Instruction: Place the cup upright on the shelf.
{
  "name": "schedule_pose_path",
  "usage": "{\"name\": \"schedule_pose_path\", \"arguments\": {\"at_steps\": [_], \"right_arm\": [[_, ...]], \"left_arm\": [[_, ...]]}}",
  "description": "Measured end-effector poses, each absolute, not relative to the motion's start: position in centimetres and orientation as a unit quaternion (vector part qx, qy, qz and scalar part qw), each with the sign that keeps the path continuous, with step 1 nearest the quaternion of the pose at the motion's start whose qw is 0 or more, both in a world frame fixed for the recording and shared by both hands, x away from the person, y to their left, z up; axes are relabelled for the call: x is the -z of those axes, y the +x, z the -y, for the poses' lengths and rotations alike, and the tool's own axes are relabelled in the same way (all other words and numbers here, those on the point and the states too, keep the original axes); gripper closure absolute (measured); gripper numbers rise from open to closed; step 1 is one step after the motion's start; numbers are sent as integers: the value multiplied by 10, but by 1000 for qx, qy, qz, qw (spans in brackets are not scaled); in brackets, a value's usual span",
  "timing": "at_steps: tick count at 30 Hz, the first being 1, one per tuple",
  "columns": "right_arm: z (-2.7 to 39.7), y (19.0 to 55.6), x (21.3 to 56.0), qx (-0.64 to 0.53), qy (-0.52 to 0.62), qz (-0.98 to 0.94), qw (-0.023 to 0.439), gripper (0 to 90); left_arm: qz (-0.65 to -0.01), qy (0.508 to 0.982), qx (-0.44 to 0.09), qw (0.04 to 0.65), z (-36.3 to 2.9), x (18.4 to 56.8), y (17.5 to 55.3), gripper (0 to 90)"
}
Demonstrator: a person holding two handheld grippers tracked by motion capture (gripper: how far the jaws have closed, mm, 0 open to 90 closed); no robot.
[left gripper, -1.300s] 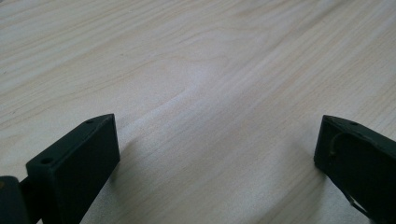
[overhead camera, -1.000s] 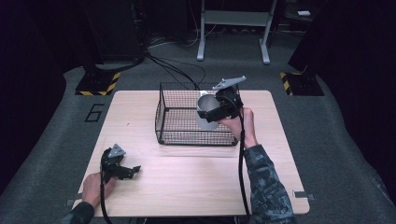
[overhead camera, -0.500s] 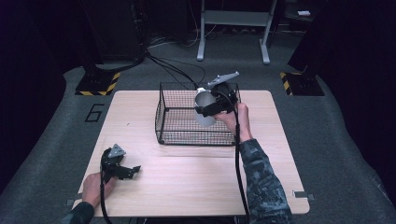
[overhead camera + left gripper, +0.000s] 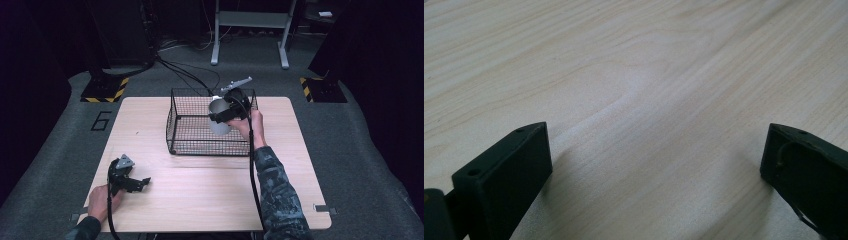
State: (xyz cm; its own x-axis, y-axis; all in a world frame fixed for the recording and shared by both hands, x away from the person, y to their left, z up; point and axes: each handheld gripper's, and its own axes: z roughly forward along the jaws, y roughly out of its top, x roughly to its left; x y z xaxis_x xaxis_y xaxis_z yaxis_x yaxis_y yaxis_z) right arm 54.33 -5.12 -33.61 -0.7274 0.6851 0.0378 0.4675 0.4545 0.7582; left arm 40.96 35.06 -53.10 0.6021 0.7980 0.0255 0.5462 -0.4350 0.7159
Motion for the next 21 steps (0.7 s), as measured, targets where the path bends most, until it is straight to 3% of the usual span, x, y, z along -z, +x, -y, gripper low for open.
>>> {"name": "schedule_pose_path", "arguments": {"at_steps": [21], "right_arm": [[32, 575, 373, -358, 356, -855, 119, 55]], "left_arm": [[-406, 828, -183, 342, -351, 531, 410, 2]]}}
